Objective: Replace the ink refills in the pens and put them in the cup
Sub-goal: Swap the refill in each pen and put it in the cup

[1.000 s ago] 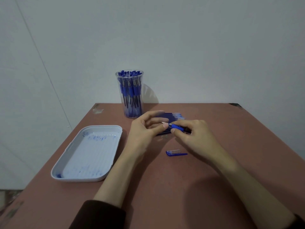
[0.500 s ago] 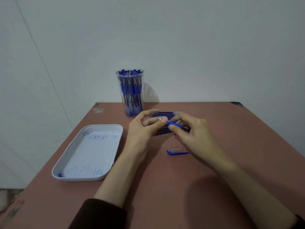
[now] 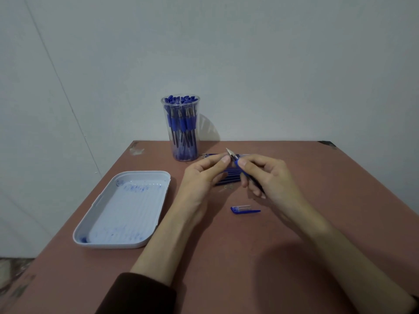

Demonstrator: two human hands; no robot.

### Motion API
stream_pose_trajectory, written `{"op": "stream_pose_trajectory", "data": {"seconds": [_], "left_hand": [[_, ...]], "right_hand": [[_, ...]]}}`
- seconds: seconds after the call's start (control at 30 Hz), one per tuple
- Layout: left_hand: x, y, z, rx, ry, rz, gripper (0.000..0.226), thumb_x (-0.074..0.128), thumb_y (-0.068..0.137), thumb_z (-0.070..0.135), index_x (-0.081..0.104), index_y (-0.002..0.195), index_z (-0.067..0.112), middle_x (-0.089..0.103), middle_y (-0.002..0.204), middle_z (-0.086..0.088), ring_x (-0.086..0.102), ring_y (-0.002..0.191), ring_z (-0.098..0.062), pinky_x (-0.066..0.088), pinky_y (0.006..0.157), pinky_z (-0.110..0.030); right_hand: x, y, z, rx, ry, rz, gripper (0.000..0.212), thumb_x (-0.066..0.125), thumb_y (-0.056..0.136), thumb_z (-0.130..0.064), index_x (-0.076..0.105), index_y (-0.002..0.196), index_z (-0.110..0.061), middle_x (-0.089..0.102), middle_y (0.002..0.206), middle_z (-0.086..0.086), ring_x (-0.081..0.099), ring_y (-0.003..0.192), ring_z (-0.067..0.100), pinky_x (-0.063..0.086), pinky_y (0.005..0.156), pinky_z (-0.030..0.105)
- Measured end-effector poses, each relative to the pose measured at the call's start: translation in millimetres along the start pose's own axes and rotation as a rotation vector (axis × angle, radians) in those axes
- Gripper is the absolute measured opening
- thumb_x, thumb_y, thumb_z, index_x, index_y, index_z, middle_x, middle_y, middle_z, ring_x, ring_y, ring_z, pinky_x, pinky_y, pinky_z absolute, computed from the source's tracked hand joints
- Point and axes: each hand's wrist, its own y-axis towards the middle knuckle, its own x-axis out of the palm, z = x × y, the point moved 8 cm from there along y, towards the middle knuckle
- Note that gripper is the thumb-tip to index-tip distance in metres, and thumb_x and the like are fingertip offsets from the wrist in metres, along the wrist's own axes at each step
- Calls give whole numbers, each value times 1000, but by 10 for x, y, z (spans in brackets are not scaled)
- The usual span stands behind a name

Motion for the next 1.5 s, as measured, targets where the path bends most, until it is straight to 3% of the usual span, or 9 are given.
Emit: {"op": "stream_pose_trajectory", "data": {"seconds": [0.1, 0.3, 0.53, 0.77, 0.9, 1.1, 1.23, 1.37, 1.5], "left_hand": [[107, -33, -3, -15, -14, -63, 23, 65, 88, 24, 71, 99, 6, 63, 85, -26, 63, 78, -38, 44, 95, -59], [14, -14, 57, 54, 105, 26, 30, 75, 74, 39, 74, 97, 20, 69, 108, -11, 64, 106, -28, 43, 103, -48], [78, -29, 29, -1, -7, -66, 11, 67, 83, 22, 75, 86, 15, 69, 79, -10, 62, 67, -23, 42, 100, -59], [215, -69, 110, 52, 102, -151, 17, 49, 92, 18, 62, 94, 6, 62, 54, 5, 62, 60, -4, 52, 68, -19], [59, 2, -12, 32, 206, -18, 26, 69, 83, 28, 68, 105, 15, 72, 98, -5, 67, 90, -19, 53, 84, -35], [163, -109, -56, 98, 1326, -212, 22, 75, 73, 46, 73, 89, 31, 59, 94, 7, 49, 97, -10, 42, 88, -25], [147, -93, -20, 138, 1282, -196, 9, 75, 77, 30, 70, 85, 28, 62, 84, 11, 54, 84, -7, 44, 75, -18], [-44, -57, 197, 238, 1146, 127, 12, 74, 79, 18, 66, 88, 20, 59, 74, 16, 56, 74, -4, 42, 68, -16], [-85, -62, 234, 254, 1045, 181, 14, 75, 78, 14, 66, 85, 22, 65, 76, 13, 60, 75, -1, 44, 69, -12]], "right_hand": [[45, -13, 2, -16, -48, -19, 32, 55, 95, -16, 68, 67, -25, 53, 54, 4, 33, 37, 10, 27, 39, 18], [59, -12, 5, 0, -21, -45, 37, 53, 96, -22, 67, 62, -27, 55, 60, 17, 32, 39, 14, 20, 42, 29], [94, -16, 176, 184, 183, -109, 27, 56, 90, -23, 64, 66, -13, 53, 58, 12, 27, 35, 10, 14, 41, 24], [156, -78, 195, 338, 340, -231, 24, 56, 83, -26, 68, 64, -16, 52, 55, 5, 25, 32, 4, 15, 34, 15], [1, 28, 221, 269, 193, -46, 28, 49, 96, -20, 56, 72, -6, 49, 43, -4, 28, 31, 6, 15, 36, 16], [-396, 121, 230, 97, -221, 243, 11, 61, 90, -19, 66, 82, -25, 57, 62, 2, 46, 46, 12, 37, 44, 24], [-354, 61, 26, -100, -867, 241, 13, 62, 86, -26, 67, 92, -36, 56, 65, -12, 53, 68, 15, 41, 64, 30], [-264, 23, -109, -227, -940, 226, 15, 62, 85, -20, 69, 94, -30, 53, 73, -18, 47, 74, 11, 34, 69, 28], [-224, 29, -104, -253, -1043, 203, 14, 61, 85, -23, 69, 93, -31, 53, 74, -15, 42, 76, 11, 29, 73, 30]]}}
